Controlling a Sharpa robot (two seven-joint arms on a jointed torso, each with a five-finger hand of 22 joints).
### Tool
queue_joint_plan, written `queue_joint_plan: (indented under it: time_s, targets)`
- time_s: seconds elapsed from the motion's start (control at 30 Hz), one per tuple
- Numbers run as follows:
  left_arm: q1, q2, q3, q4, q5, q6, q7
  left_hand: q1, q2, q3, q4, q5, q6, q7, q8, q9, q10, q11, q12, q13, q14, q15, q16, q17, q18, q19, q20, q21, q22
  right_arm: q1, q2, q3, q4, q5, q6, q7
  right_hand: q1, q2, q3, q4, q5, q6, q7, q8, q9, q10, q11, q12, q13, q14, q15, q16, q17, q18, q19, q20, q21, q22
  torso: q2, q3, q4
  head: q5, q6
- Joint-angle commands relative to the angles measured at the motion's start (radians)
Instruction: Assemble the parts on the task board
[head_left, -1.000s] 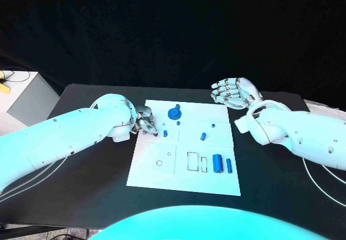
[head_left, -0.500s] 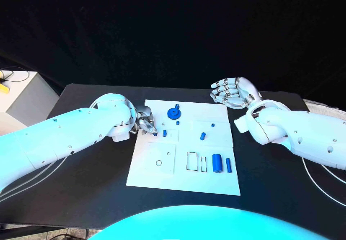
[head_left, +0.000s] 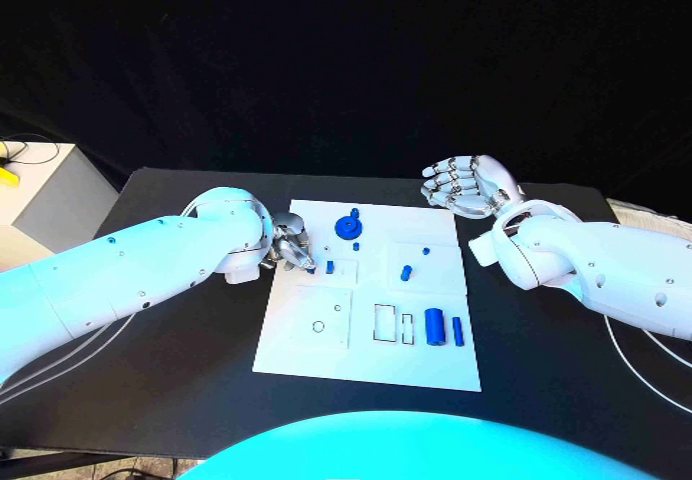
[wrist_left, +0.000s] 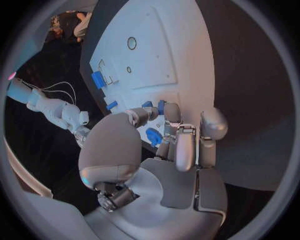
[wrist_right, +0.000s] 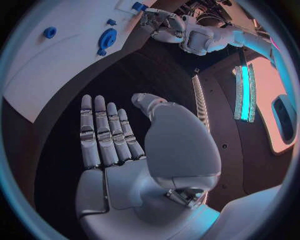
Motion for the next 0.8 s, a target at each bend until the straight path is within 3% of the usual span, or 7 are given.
queue_joint_plan:
  time_s: [0.03,0.43,0.8]
  targets:
    - [-0.004,0.004,-0.005,-0.004,-0.016,0.028,-0.005,-0.002,0.009,0.207,-0.203,0.003,0.007,0.002,0.007,0.001,0.008,-0.003,0.003,-0.001,0.073,-0.009,0.005,0.17,-0.006,0.006,0.003,0.003,0.001,-0.001,0.0,0.0,0.002,-0.002,0.013,0.014,-0.008,0.004,-0.001,-0.005,0.005,0.008,0.061,-0.006,-0.001,0.009,0.0,0.001,-0.001,0.006,-0.001,-0.006,-0.001,0.013,0.003,0.001,0.001,-0.001,0.0,0.0,-0.0003,0.0,0.0]
    - [-0.004,0.014,-0.005,-0.02,-0.025,0.007,-0.01,-0.002,0.008,0.208,-0.203,0.002,0.008,0.002,0.006,0.001,0.009,-0.003,0.002,-0.002,0.073,-0.009,0.004,0.169,-0.006,0.004,0.003,0.002,-0.001,-0.001,0.0,0.0,0.003,-0.002,0.012,0.015,-0.008,0.004,-0.001,-0.005,0.005,0.008,0.061,-0.006,-0.001,0.009,0.0,0.001,-0.001,0.006,-0.001,-0.006,-0.001,0.013,0.003,0.001,0.001,-0.001,0.001,0.0005,-0.0008,-0.002,0.0]
    - [-0.004,0.018,-0.011,-0.023,-0.03,0.042,-0.017,-0.004,0.006,0.209,-0.205,0.005,0.01,0.002,0.006,0.0,0.017,-0.003,0.007,0.013,0.076,-0.009,0.007,0.176,-0.007,0.008,0.002,0.005,0.005,-0.001,-0.001,0.0,0.004,-0.002,0.013,0.015,-0.008,0.004,-0.001,-0.005,0.005,0.008,0.061,-0.006,-0.001,0.009,0.0,0.001,-0.001,0.006,-0.001,-0.006,-0.001,0.013,0.003,0.001,0.001,-0.001,-0.001,-0.0001,0.0003,-0.002,0.0]
